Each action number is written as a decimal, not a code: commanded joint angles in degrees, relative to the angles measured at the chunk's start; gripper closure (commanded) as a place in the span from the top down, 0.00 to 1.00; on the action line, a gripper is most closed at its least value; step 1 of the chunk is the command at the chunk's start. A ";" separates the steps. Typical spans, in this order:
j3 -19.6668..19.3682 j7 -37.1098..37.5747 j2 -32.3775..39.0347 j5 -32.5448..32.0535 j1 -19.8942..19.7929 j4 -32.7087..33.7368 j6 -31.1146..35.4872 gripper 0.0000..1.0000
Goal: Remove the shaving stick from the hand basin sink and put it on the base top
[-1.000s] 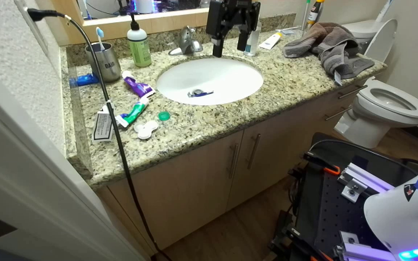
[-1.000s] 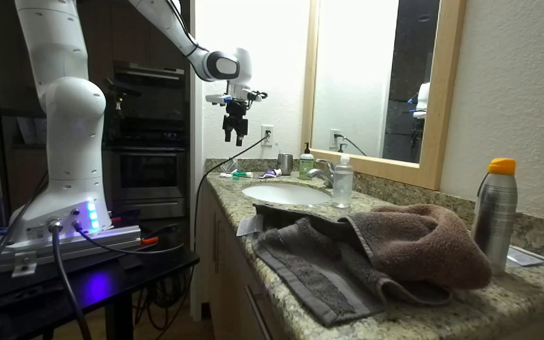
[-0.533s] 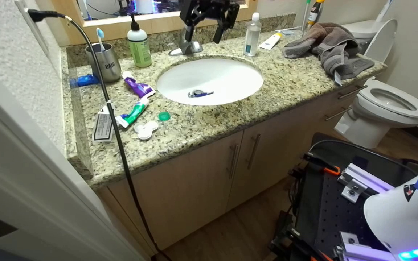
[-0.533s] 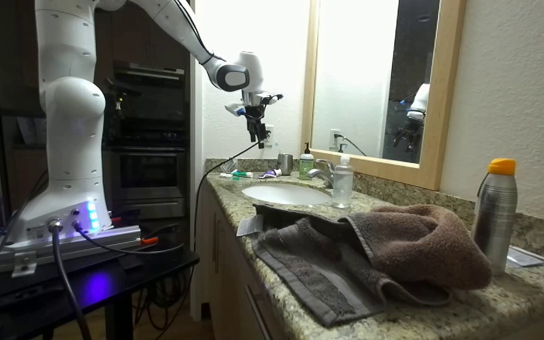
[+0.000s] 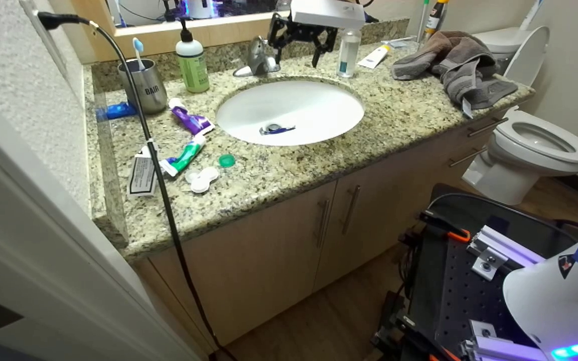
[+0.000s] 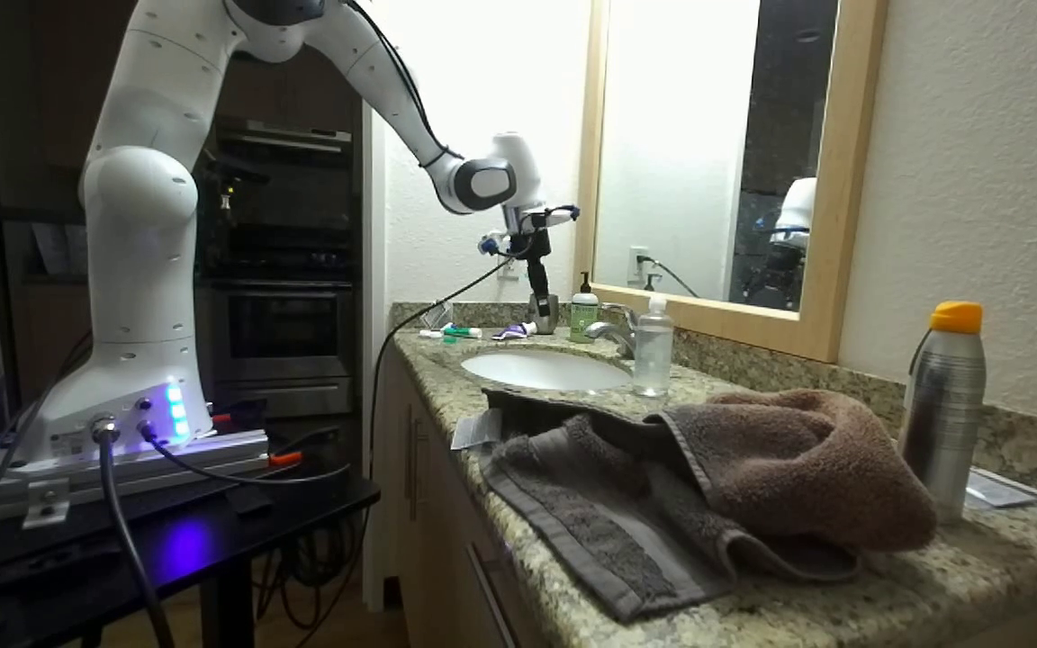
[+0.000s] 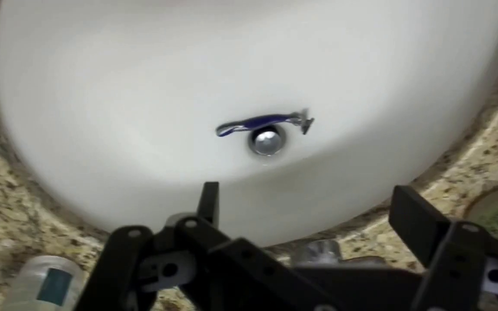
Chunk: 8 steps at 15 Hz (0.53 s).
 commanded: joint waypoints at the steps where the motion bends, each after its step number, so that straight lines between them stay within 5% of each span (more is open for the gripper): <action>1: -0.44 3.28 0.35 -2.36 -0.59 0.39 -2.01 1.00; 5: -1.67 6.95 0.21 -4.25 -0.41 1.34 -5.47 1.00; 8: -0.86 10.51 3.94 2.08 -1.66 3.01 -3.53 1.00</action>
